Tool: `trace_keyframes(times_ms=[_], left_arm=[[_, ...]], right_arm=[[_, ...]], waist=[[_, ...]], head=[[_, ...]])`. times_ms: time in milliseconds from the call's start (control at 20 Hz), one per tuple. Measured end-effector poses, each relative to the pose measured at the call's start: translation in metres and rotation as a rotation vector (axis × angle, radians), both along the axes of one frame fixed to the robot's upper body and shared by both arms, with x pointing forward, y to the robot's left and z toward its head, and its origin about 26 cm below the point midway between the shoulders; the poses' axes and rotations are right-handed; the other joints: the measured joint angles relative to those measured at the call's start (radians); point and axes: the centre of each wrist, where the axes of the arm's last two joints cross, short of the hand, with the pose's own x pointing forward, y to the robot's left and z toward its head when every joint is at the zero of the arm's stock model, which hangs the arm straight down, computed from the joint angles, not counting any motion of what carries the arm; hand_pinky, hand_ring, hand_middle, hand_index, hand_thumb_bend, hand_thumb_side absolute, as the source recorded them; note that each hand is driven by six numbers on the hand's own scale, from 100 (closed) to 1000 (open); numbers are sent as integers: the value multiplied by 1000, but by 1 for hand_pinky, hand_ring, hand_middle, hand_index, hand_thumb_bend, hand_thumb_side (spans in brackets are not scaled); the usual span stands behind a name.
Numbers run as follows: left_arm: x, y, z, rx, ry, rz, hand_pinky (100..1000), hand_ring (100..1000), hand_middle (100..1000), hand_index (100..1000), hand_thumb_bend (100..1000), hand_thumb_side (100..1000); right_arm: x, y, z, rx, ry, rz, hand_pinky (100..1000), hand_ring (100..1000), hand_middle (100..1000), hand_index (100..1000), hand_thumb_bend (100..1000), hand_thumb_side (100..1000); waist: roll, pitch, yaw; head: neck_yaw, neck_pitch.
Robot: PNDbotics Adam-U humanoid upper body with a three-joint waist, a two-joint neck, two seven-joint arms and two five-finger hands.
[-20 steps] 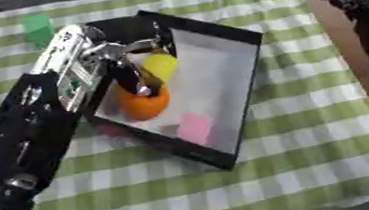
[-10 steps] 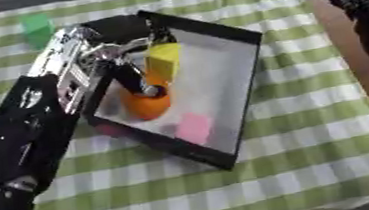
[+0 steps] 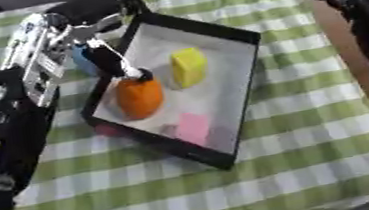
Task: Pick up objects on the table and place them in the box.
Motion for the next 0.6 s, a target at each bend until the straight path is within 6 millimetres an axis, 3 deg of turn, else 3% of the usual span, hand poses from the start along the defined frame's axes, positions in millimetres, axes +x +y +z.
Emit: trace_keyframes(times_ms=[200, 600], left_arm=[[5, 22, 9, -61, 32, 55, 855, 867, 864, 901, 658, 462], [16, 81, 21, -82, 30, 259, 836, 852, 833, 869, 672, 354]], right_arm=[[0, 0, 0, 3, -2, -3, 969, 774, 724, 740, 100, 461], [-1, -2, -1, 6, 0, -13, 968, 773, 723, 739, 100, 463]], waist=[[0, 0, 1], [0, 0, 4]], head=[[-4, 0], [-9, 0]])
